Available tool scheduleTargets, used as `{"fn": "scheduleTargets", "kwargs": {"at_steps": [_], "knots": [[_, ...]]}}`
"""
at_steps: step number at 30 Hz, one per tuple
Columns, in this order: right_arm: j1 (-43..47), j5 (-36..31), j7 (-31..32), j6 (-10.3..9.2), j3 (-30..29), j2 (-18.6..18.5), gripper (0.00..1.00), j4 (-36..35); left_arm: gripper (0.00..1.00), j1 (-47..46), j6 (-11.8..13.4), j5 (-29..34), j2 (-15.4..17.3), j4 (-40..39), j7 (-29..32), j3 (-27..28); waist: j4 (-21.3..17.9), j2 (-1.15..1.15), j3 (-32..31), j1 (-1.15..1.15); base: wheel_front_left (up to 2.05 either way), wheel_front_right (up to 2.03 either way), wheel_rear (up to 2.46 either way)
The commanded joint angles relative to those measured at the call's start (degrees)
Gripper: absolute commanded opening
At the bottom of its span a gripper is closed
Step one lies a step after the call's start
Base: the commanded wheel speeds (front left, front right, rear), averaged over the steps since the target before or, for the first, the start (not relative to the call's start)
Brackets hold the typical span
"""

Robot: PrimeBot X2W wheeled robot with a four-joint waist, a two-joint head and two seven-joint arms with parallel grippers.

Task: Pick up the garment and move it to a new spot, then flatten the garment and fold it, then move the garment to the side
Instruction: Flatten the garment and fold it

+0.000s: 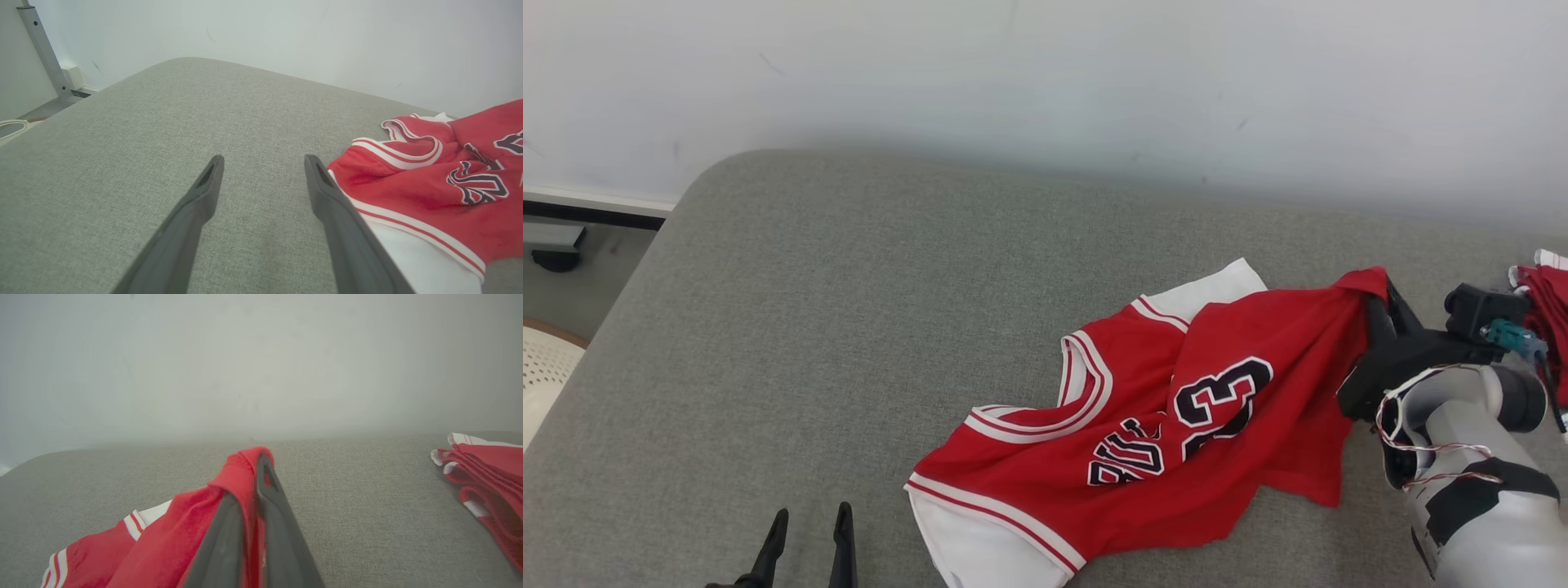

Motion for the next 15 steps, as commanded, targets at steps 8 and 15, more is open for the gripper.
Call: {"fn": "scheduleTargets", "kwargs": {"at_steps": [8, 15], "knots": [[7.0, -5.2, -0.1, -0.11, -5.4, -0.6, 1.0, -7.3, 1.0, 1.7, 0.8, -0.4, 0.0, -0.6, 0.0, -0.1, -1.6, -0.01, -2.1, -0.01, 0.0, 0.0, 0.0], [16.6, -7.6, -0.1, -0.11, -8.5, 0.2, 1.0, -18.0, 1.0, 2.6, 1.0, -0.2, 0.0, -1.7, 0.0, 0.1, -2.8, -0.01, -3.0, -0.01, 0.0, 0.0, 0.0]]}}
